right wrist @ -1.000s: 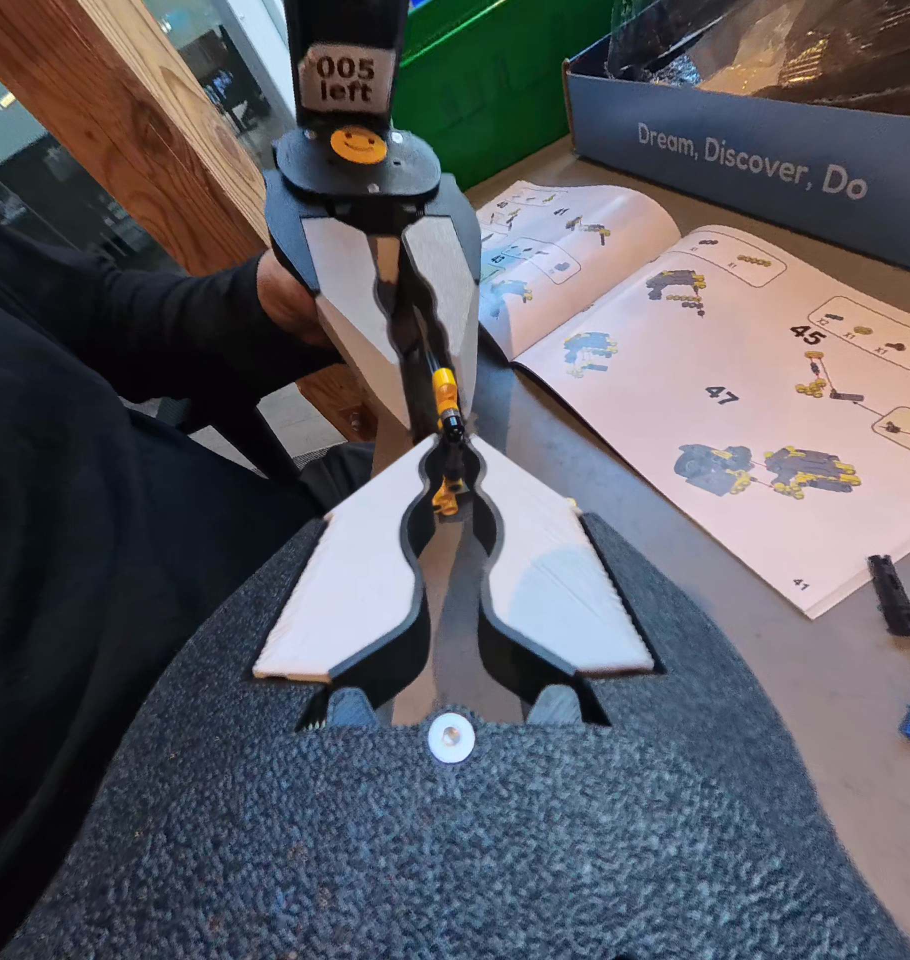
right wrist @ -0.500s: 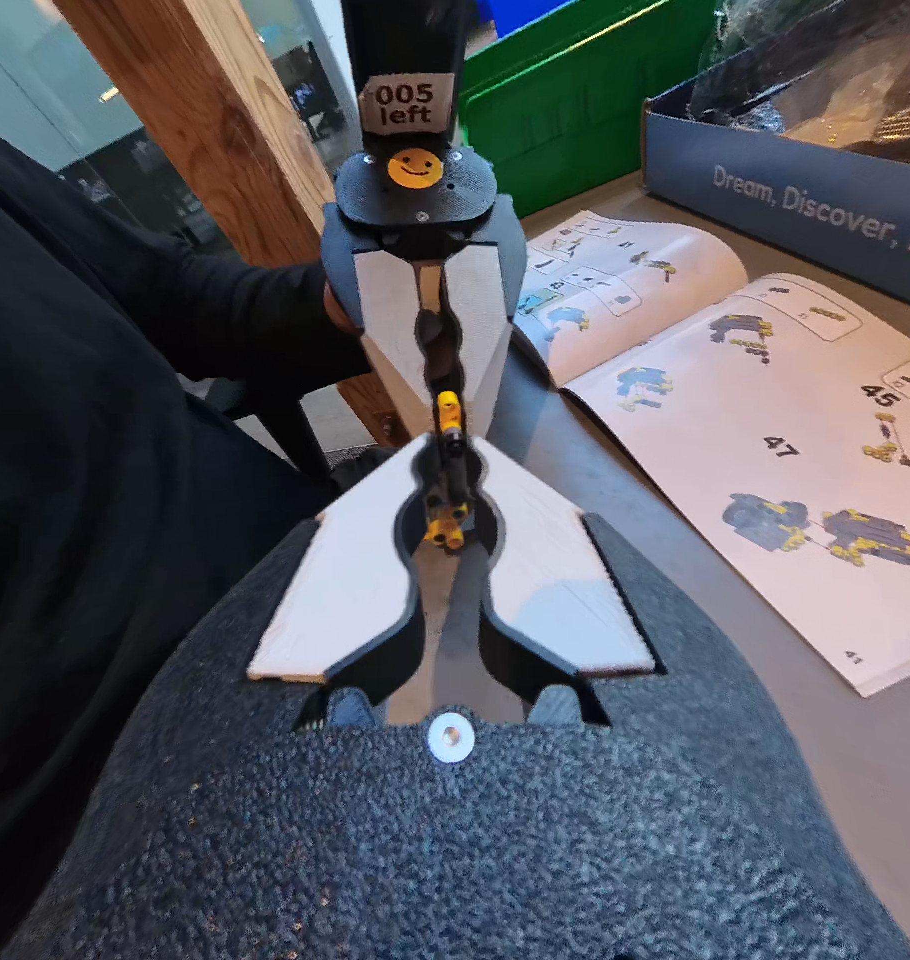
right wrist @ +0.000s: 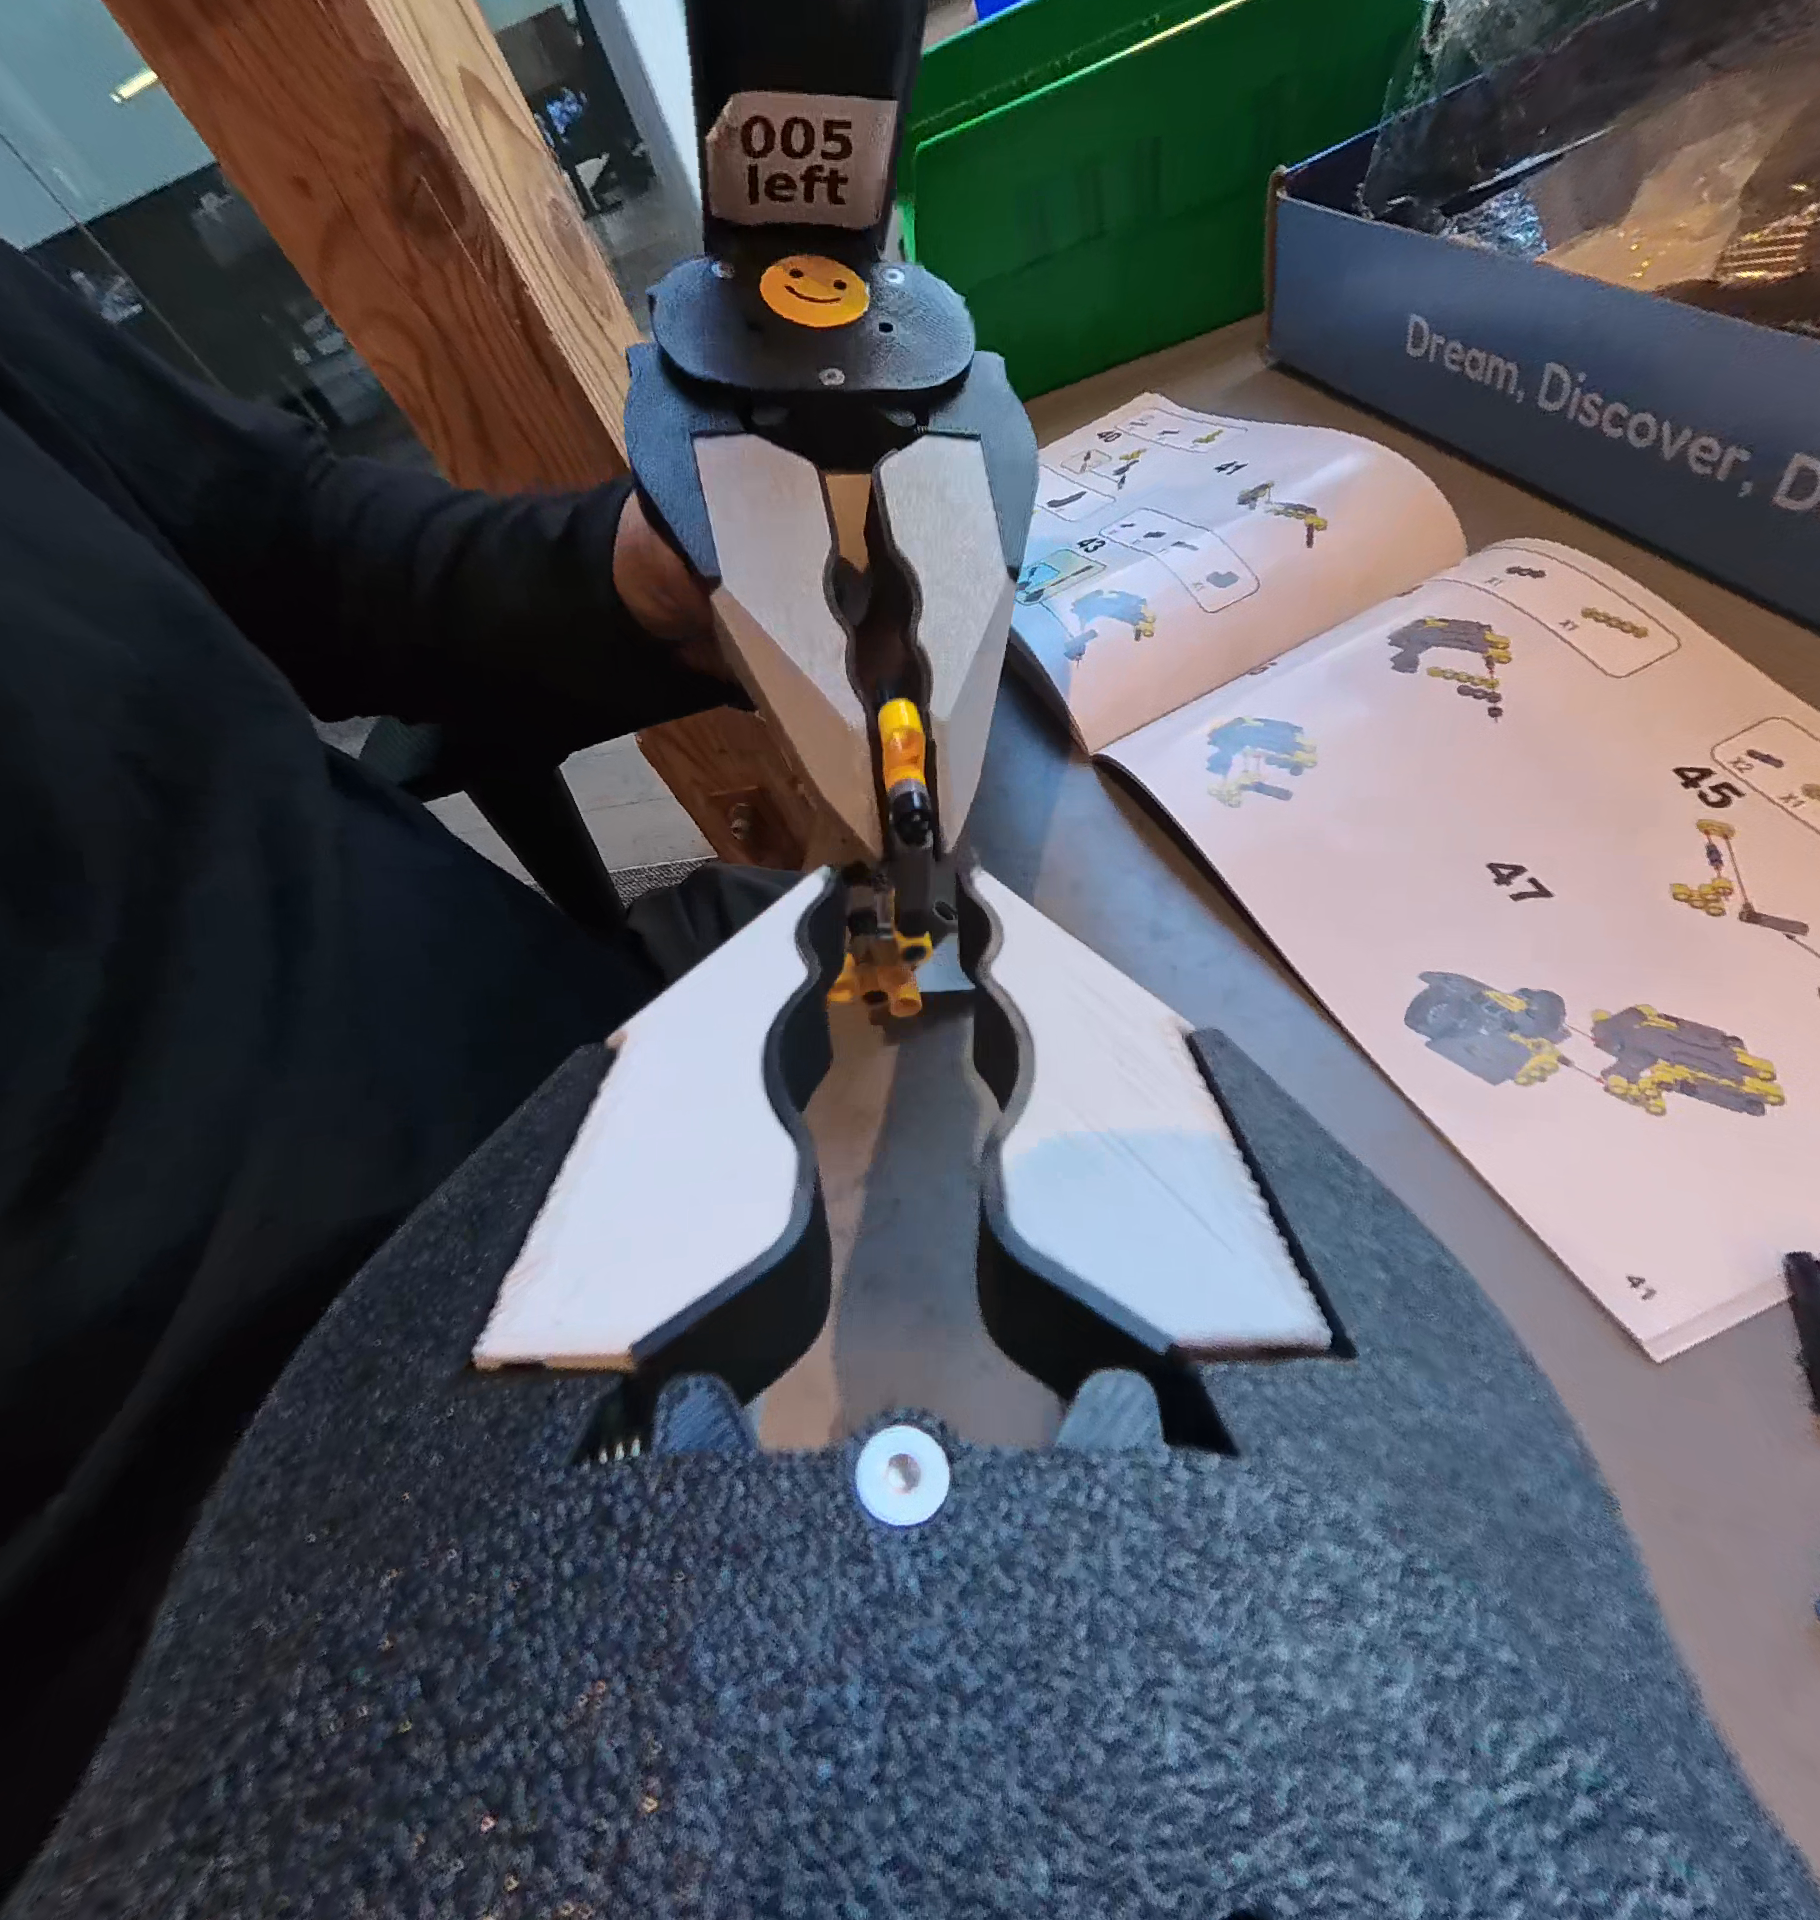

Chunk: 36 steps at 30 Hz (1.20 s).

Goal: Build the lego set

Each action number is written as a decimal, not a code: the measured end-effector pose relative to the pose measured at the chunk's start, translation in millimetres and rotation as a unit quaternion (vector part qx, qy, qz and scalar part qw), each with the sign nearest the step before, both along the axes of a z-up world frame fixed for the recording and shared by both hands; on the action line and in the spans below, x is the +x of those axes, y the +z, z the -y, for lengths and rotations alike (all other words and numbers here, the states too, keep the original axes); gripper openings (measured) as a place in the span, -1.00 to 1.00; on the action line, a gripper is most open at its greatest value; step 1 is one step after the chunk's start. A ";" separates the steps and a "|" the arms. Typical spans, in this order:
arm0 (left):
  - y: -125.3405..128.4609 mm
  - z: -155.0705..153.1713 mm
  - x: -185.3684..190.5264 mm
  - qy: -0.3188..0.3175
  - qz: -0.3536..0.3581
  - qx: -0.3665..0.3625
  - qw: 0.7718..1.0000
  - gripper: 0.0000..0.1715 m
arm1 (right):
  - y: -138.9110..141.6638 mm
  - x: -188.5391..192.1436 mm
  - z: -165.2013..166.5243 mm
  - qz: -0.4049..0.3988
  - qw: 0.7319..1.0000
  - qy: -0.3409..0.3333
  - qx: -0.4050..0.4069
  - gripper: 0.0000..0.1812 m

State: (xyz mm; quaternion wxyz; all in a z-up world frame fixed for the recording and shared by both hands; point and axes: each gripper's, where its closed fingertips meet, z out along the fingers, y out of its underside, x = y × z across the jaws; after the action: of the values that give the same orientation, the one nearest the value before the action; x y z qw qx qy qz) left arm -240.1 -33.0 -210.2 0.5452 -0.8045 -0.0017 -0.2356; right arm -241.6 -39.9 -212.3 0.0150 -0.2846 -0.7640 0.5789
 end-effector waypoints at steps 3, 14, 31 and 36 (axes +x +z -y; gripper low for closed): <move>8.8 0.1 -0.3 0.004 0.045 0.025 0.999 -0.93 | 0.8 -2.0 2.9 -0.004 1.000 -0.003 0.001 -0.81; 21.1 0.3 2.3 0.002 0.117 0.061 0.991 -0.93 | 15.6 1.0 4.5 0.004 0.999 0.001 -0.044 -0.93; 17.9 1.2 1.3 0.002 0.005 0.028 1.000 -0.93 | 10.5 1.5 2.8 0.000 1.000 -0.004 -0.024 -0.94; 12.5 0.0 1.7 0.008 0.028 0.024 0.999 -0.93 | 10.1 0.2 5.0 -0.009 1.000 -0.003 -0.025 -0.87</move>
State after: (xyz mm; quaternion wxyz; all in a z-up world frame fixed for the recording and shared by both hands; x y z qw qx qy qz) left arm -238.4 -33.0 -197.7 0.5659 -0.7843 -0.0178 -0.2534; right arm -241.3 -44.9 -202.2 0.0160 -0.2820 -0.7481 0.6005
